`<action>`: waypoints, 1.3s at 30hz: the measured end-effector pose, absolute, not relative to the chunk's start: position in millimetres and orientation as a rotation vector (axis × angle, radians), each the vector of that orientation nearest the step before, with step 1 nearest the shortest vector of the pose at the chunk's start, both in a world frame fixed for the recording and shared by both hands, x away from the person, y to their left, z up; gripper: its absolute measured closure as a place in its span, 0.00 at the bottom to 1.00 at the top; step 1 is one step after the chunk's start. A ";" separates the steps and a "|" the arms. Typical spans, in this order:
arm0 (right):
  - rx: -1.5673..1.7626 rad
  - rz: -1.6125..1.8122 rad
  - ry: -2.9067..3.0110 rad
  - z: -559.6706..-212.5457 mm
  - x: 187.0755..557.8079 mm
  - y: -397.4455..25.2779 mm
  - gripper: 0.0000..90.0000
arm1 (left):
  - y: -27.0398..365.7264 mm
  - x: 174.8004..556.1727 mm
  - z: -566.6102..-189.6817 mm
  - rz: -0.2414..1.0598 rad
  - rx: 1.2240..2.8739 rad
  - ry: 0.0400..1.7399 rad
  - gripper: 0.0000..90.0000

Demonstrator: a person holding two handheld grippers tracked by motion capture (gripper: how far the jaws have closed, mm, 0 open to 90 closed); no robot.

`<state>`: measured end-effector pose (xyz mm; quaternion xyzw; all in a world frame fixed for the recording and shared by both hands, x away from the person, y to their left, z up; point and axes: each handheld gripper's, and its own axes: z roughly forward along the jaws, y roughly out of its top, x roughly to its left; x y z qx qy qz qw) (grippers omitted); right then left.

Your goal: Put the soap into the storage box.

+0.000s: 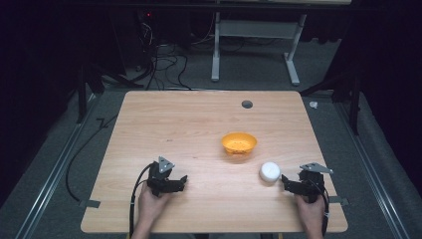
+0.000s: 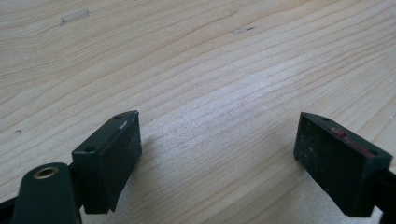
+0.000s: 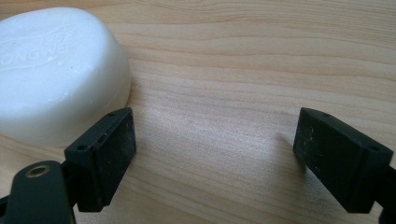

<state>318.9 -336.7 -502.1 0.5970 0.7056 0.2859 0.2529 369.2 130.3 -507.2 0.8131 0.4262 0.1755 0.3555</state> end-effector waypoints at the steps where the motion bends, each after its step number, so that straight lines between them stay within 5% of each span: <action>1: 1.623 0.777 1.918 -502.1 318.9 -336.7 0.16 | 130.3 369.2 -507.2 0.454 2.101 1.101 0.17; 39: 1.588 0.862 1.953 -495.3 310.0 -341.0 0.22 | 130.4 369.3 -507.1 0.457 2.099 1.104 0.18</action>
